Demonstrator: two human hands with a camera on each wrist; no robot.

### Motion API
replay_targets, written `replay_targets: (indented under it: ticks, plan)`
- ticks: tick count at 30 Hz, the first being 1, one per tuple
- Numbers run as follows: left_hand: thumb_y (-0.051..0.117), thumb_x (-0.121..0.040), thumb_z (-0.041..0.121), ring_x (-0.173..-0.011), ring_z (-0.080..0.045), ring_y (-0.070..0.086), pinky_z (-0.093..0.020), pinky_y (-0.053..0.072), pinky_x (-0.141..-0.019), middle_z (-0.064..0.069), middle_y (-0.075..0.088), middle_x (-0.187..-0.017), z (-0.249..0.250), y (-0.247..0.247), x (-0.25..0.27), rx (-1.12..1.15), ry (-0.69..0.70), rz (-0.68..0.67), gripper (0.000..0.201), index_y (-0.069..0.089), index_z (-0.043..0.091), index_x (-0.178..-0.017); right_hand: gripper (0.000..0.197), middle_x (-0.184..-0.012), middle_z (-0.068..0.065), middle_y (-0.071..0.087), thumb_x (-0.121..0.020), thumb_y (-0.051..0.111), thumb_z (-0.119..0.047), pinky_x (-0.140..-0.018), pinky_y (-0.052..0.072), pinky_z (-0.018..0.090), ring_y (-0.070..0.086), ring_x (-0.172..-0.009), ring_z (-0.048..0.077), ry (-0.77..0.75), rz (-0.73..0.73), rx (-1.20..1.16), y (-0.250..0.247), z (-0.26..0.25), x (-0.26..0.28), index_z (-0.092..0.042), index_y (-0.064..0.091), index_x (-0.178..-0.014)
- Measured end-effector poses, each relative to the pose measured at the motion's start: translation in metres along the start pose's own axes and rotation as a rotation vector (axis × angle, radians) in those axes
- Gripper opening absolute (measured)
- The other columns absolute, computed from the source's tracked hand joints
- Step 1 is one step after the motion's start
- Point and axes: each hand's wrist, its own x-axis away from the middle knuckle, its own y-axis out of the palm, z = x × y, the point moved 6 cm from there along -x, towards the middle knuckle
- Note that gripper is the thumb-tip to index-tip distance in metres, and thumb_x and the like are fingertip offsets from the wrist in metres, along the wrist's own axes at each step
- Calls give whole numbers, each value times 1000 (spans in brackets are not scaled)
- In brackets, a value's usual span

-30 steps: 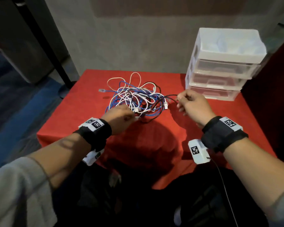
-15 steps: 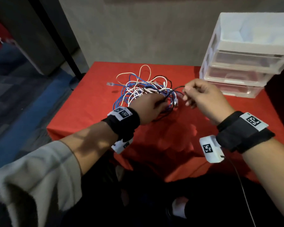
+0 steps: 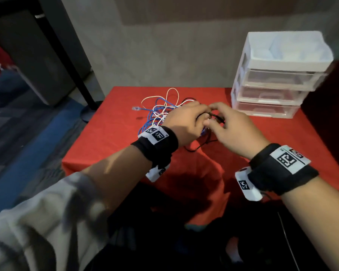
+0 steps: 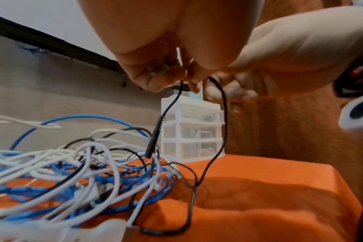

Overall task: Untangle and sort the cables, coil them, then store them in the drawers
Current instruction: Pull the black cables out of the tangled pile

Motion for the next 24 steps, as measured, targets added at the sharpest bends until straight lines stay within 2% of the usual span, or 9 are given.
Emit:
replay_targets:
  ticks: [2,5,9,11,15,18,19,21,24]
  plan:
    - [48,-97,31,-86,-19,59,-40,50,-76,4,62,-87,1,-5,1,20,7,7,20,66,26,-102,2,-71,-11,61,-97,64,-26,-66,36,29,56,-67,12,46,31,-27,-7,7,-7,-27,66,-97]
    - [47,-101,36,-77,-15,54,-42,49,-75,11,56,-75,-4,-13,8,40,-7,2,19,58,33,-86,18,-62,-11,60,-95,66,-27,-62,39,31,53,-60,4,79,36,-59,-16,15,-9,-28,64,-77]
    - [45,-100,44,-80,-21,57,-43,48,-77,5,65,-76,-17,-22,16,-48,-16,-18,34,67,21,-87,20,-62,-7,61,-96,65,-31,-61,39,23,51,-59,4,45,-34,-37,-18,14,-4,-22,67,-78]
    - [48,-99,46,-77,-22,56,-41,48,-76,4,65,-72,-24,-41,19,-65,-65,18,35,70,21,-87,21,-68,-4,63,-97,63,-29,-63,38,27,53,-64,9,48,-52,-15,-22,20,-4,-20,67,-80]
    - [53,-100,42,-63,-13,52,-37,46,-66,-3,60,-66,-36,-75,29,17,-158,34,29,68,20,-88,10,-89,0,54,-95,69,-25,-77,35,23,53,-81,15,98,71,-28,-39,35,-9,-24,78,-93]
    - [49,-100,42,-62,-12,53,-36,45,-64,-3,62,-68,-19,-67,37,95,-132,-59,32,71,22,-88,14,-67,-12,60,-97,67,-25,-68,41,23,56,-65,6,161,48,-68,-32,30,-10,-21,80,-100]
    - [47,-100,44,-64,-9,55,-33,46,-65,-1,64,-70,-11,-60,41,146,-121,-109,36,74,24,-87,16,-62,-10,64,-99,64,-23,-69,48,27,59,-60,5,187,14,-206,-26,25,-9,-18,79,-97]
    - [45,-103,40,-76,-3,62,-29,49,-77,5,68,-78,4,-57,41,192,-56,-109,40,78,24,-87,25,-75,3,75,-102,59,-26,-77,58,35,68,-67,14,232,-10,-497,-19,11,-7,-14,78,-91]
    - [48,-101,27,-101,-6,62,-28,47,-95,7,69,-107,10,-71,27,131,34,144,28,73,21,-113,26,-85,3,78,-96,66,-37,-84,58,43,72,-79,19,127,17,-493,-17,-6,-6,-15,79,-89]
